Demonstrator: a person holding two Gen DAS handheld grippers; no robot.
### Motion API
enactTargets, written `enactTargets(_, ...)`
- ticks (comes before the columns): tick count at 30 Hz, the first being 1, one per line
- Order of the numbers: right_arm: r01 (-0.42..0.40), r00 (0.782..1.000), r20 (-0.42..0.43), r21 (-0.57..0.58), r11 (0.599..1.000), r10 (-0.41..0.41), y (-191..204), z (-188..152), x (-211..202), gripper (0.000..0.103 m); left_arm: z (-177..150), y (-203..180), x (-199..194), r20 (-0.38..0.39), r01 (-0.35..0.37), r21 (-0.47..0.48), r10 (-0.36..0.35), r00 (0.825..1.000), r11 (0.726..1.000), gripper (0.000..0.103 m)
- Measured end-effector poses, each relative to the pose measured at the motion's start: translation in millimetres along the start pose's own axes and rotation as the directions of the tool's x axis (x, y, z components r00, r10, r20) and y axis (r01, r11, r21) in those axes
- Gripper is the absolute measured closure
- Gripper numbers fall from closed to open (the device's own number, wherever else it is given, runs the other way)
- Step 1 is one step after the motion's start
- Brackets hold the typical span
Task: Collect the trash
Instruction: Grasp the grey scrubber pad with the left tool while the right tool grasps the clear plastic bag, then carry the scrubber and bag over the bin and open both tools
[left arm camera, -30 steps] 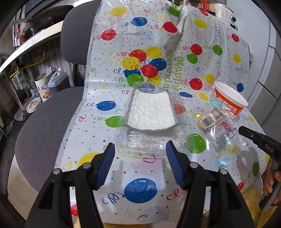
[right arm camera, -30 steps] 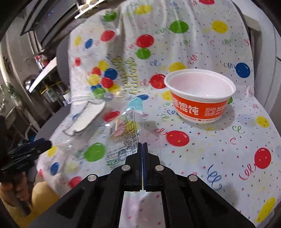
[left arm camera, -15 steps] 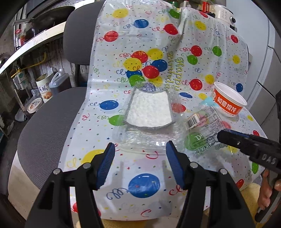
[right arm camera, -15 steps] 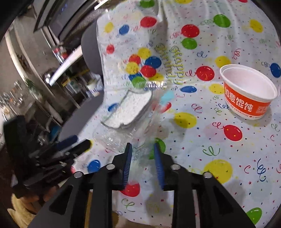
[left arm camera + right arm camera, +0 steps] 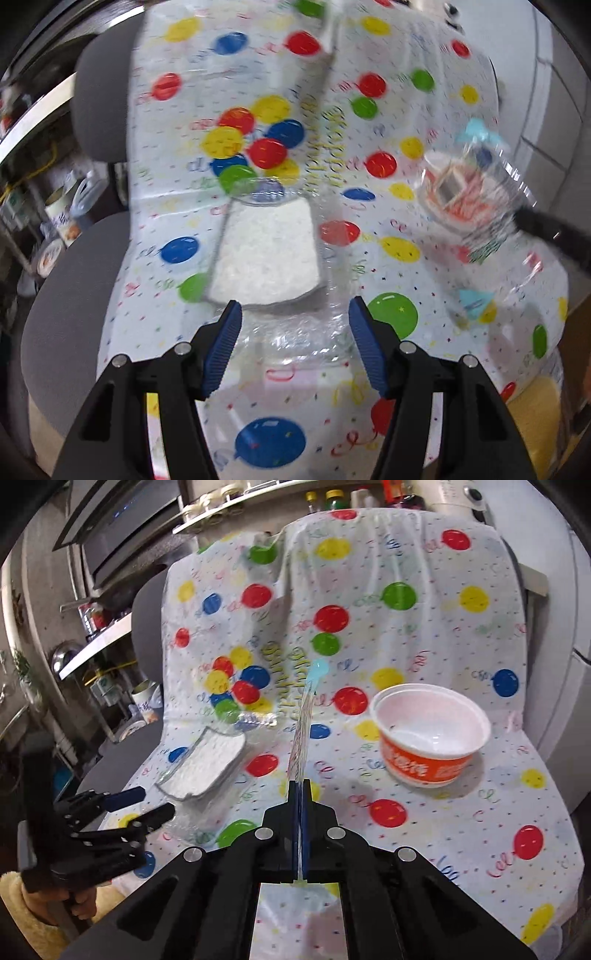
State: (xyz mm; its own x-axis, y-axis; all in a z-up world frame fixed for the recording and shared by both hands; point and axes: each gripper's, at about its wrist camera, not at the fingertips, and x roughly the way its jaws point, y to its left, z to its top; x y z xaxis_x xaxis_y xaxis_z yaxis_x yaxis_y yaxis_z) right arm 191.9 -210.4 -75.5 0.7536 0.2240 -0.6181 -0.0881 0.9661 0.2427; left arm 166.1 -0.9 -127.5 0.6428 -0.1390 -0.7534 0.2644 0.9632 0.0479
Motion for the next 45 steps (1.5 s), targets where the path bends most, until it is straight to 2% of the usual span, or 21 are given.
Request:
enactTargets(4, -0.002, 1.000, -0.001, 0.017, 1.000, 0.002, -8, -1, -2, 0.102, 3, -3, 26, -0.058, -0.011, 0.035, 0.013, 0.998, 0.999, 0.048)
enactTargets(7, -0.002, 1.000, 0.001, 0.021, 1.000, 0.002, -9, -1, -3, 0.102, 9, -1, 34, -0.058, 0.000, 0.041, 0.002, 0.998, 0.999, 0.059)
enactTargets(8, -0.003, 1.000, 0.002, 0.023, 1.000, 0.003, -10, -2, -3, 0.102, 11, -1, 36, -0.061, 0.003, 0.042, 0.000, 0.998, 0.999, 0.066)
enactTargets(11, -0.004, 1.000, 0.015, 0.031, 1.000, 0.003, -13, -2, -8, 0.102, 15, -1, 40, -0.067, 0.021, 0.060, -0.016, 0.998, 0.998, 0.101)
enactTargets(14, -0.002, 1.000, 0.026, 0.037, 0.999, 0.001, -16, -1, -12, 0.102, 23, 7, 28, -0.012, 0.034, 0.022, -0.034, 0.999, 0.999, 0.101)
enactTargets(17, 0.001, 0.999, 0.047, 0.053, 0.999, -0.003, -22, 2, -19, 0.102, 38, 17, 0, 0.081, 0.062, -0.035, -0.059, 0.995, 0.997, 0.102)
enactTargets(22, 0.008, 0.995, 0.097, 0.089, 0.996, -0.016, -37, 6, -39, 0.102, 58, 5, -54, 0.217, 0.127, -0.031, -0.117, 0.969, 0.991, 0.102)
enactTargets(25, 0.006, 0.993, 0.120, 0.116, 0.993, -0.020, -49, 5, -55, 0.102, 64, -18, -80, 0.268, 0.197, 0.001, -0.190, 0.944, 0.980, 0.102)
enactTargets(28, 0.025, 0.988, 0.145, 0.140, 0.990, -0.045, -64, -2, -79, 0.102, 64, -44, -96, 0.286, 0.267, 0.040, -0.267, 0.920, 0.963, 0.102)
enactTargets(31, 0.062, 0.983, 0.158, 0.163, 0.985, -0.088, -83, -15, -104, 0.102, 58, -84, -109, 0.283, 0.353, 0.109, -0.370, 0.885, 0.929, 0.102)
enactTargets(34, 0.127, 0.972, 0.169, 0.204, 0.971, -0.163, -109, -35, -139, 0.102, 50, -133, -113, 0.258, 0.439, 0.189, -0.476, 0.841, 0.878, 0.102)
enactTargets(36, 0.184, 0.959, 0.173, 0.227, 0.956, -0.225, -125, -50, -162, 0.102, 42, -171, -116, 0.238, 0.493, 0.241, -0.544, 0.805, 0.836, 0.102)
enactTargets(37, 0.220, 0.949, 0.171, 0.243, 0.945, -0.265, -134, -59, -176, 0.102, 39, -183, -115, 0.228, 0.513, 0.256, -0.566, 0.792, 0.820, 0.102)
enactTargets(38, 0.251, 0.939, 0.168, 0.264, 0.931, -0.301, -143, -69, -189, 0.102, 34, -203, -115, 0.211, 0.543, 0.278, -0.602, 0.770, 0.792, 0.102)
enactTargets(41, 0.334, 0.906, 0.154, 0.311, 0.890, -0.394, -163, -92, -220, 0.102, 18, -250, -113, 0.165, 0.603, 0.327, -0.672, 0.722, 0.728, 0.102)
enactTargets(43, 0.386, 0.882, 0.136, 0.345, 0.856, -0.452, -176, -112, -242, 0.102, 9, -273, -110, 0.134, 0.632, 0.347, -0.703, 0.698, 0.693, 0.102)
enactTargets(45, 0.437, 0.853, 0.108, 0.390, 0.811, -0.511, -189, -138, -264, 0.102, -1, -302, -108, 0.082, 0.668, 0.374, -0.741, 0.667, 0.643, 0.102)
